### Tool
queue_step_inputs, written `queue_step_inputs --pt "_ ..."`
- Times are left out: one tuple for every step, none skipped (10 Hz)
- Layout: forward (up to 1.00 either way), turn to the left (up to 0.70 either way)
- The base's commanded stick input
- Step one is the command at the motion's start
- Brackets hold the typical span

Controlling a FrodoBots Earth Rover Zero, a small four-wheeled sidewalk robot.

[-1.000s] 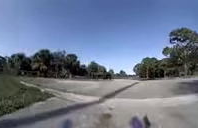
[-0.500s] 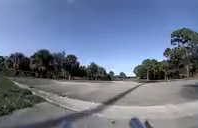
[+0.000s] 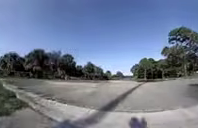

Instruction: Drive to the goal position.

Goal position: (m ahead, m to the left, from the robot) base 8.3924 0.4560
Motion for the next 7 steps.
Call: queue_step_inputs --pt "0.85 0.0" --pt "0.85 0.0" --pt "0.85 0.0" --pt "0.85 0.0" --pt "0.85 0.0" --pt "0.85 0.0" --pt "0.85 0.0"
